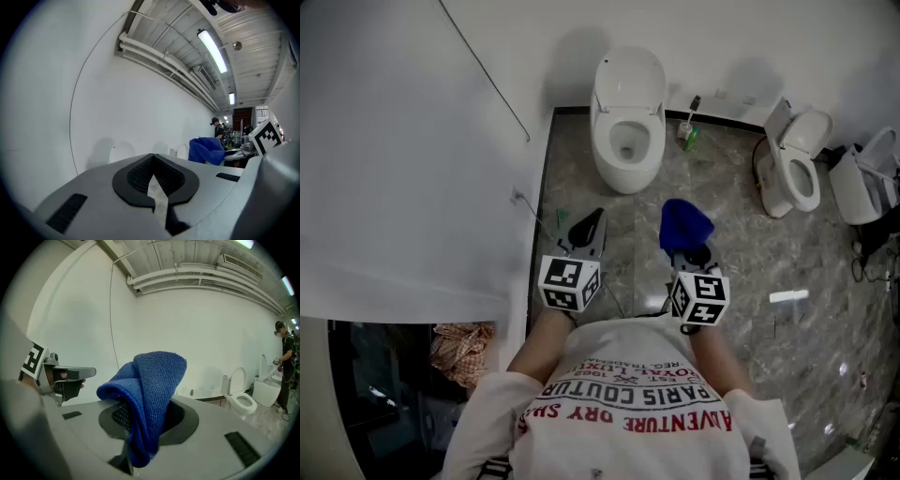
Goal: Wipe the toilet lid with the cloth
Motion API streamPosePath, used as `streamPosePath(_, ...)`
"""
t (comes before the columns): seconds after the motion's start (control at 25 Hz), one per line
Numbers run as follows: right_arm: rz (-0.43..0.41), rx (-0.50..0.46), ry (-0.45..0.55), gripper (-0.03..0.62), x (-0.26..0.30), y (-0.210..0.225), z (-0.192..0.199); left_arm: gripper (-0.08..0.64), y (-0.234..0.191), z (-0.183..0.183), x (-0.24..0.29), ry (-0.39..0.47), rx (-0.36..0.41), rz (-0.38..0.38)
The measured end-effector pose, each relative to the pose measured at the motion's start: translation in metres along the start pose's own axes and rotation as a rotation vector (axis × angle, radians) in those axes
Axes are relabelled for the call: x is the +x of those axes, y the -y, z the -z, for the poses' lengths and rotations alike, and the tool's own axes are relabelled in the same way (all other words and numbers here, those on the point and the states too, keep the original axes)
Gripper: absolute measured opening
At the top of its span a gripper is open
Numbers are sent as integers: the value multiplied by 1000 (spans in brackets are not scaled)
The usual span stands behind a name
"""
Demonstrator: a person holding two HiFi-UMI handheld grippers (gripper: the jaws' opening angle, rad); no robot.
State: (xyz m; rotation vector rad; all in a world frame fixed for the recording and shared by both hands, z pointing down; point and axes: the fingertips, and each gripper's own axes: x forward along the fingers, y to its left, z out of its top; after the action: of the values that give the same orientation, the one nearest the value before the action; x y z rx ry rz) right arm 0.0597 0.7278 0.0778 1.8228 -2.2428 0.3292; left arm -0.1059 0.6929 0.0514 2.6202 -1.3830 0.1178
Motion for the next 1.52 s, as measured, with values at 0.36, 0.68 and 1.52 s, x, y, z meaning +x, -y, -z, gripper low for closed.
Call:
streamPosePath(0.36,3,-14,-6,97,-2,1,4,8,2,0,0,7,-3,9)
streamPosePath(0.68,17,26,12,98,2,8,1,8,-2,-2,2,6,-20,-3)
streamPosePath(1.52,31,95,-96,98,80,53,27,8,-42,33,61,-80,-103,-36)
